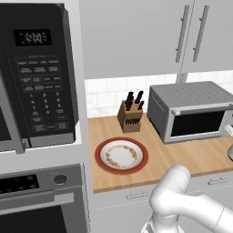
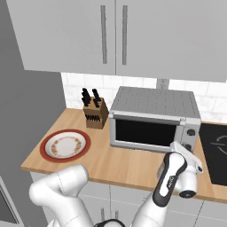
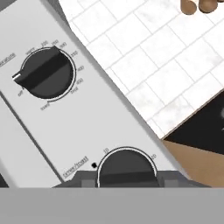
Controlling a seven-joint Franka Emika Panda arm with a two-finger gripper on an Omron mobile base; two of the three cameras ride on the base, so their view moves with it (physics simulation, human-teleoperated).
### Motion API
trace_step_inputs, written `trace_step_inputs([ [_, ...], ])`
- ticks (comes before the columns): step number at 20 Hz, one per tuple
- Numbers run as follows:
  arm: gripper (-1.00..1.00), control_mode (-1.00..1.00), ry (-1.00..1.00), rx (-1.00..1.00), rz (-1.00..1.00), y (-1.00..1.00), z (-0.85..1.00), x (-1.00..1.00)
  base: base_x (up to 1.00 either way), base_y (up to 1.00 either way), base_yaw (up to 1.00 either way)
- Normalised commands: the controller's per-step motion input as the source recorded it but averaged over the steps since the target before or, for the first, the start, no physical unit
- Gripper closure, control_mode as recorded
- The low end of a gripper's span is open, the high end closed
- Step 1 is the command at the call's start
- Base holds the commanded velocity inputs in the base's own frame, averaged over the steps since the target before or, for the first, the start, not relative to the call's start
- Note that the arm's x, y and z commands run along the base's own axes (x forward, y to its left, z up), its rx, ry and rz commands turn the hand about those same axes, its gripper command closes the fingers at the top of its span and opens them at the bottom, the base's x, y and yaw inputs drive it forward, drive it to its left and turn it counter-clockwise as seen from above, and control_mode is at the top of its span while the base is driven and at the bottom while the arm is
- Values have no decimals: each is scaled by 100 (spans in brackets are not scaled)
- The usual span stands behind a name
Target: Pick up the kebab skewer and baguette bread, and place them inside the toaster oven. Close the toaster oven door and start by setting the timer.
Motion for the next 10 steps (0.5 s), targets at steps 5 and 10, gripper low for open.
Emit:
trace_step_inputs([
  [5, 100, -100, -3, 18, 0, 0, 0, 0, 0, 0, 0],
  [10, 100, -100, 0, 17, 0, 0, 0, 0, 0, 0, 0],
])
